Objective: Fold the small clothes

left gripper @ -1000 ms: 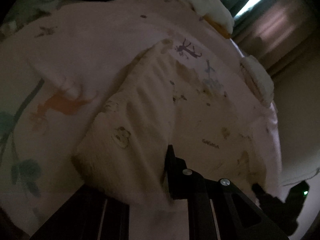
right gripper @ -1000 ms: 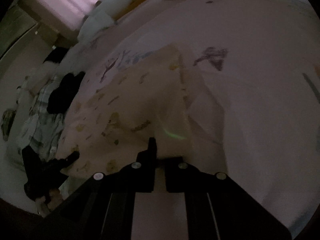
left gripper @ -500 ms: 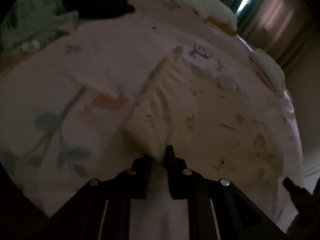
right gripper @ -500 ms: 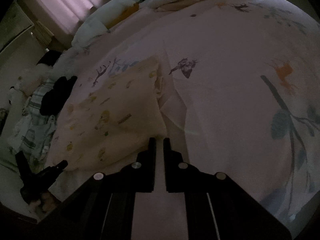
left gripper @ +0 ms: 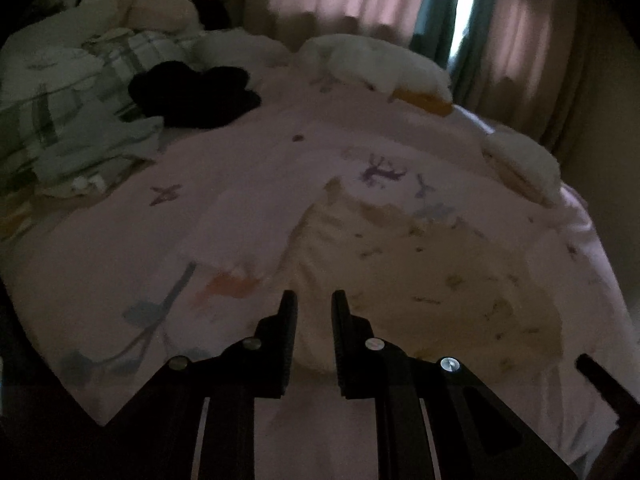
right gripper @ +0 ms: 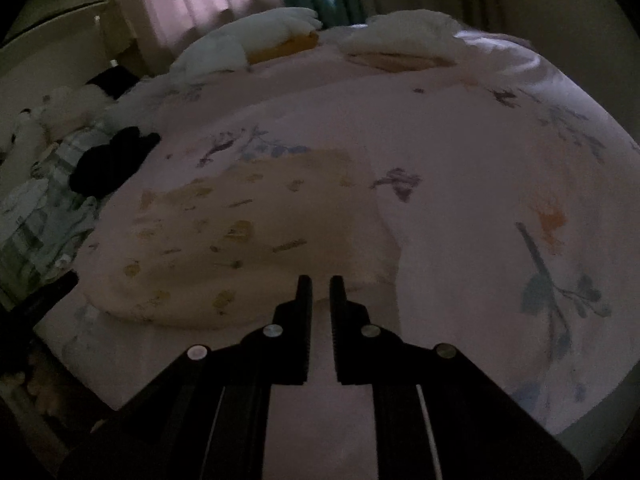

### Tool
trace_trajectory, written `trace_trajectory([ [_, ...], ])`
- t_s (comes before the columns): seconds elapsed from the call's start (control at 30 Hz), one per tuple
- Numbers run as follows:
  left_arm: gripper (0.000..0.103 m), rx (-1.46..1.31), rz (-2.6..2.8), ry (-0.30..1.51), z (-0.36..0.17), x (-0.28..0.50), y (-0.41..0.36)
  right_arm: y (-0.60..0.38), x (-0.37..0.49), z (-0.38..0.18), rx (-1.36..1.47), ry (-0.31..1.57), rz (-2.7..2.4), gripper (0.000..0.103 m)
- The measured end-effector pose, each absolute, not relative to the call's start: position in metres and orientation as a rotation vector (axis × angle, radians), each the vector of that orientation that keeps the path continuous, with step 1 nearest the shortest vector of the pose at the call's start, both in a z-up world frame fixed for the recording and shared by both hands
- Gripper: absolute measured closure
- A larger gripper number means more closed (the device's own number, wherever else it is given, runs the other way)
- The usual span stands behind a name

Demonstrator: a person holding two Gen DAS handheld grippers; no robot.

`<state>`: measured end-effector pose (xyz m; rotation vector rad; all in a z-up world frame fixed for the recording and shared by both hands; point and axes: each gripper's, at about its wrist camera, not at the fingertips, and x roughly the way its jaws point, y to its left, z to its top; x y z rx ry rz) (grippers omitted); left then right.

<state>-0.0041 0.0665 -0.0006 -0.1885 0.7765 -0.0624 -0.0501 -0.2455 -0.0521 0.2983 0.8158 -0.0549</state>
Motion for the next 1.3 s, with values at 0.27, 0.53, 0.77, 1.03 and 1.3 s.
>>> trace_trajectory([
  [0.27, 0.081, -0.149, -0.070, 0.737, -0.011, 0.003, 0.061, -0.215, -0.045, -0.051, 0.170, 0.772, -0.126, 0.059],
  [0.53, 0.069, -0.009, -0.045, 0.684, -0.017, -0.005, 0.063, -0.203, -0.056, -0.052, 0.131, 0.738, -0.181, 0.037],
  [0.77, 0.068, -0.041, -0.097, 0.700, -0.035, -0.008, 0.064, -0.215, -0.060, -0.061, 0.244, 0.773, -0.227, 0.037],
  [1.03, 0.068, -0.109, -0.161, 0.710, -0.043, -0.002, 0.052, -0.221, -0.057, -0.068, 0.310, 0.835, -0.232, 0.033],
  [1.3, 0.068, -0.171, -0.128, 0.737, -0.056, 0.015, 0.048, -0.227, -0.050, -0.070, 0.384, 0.853, -0.182, 0.033],
])
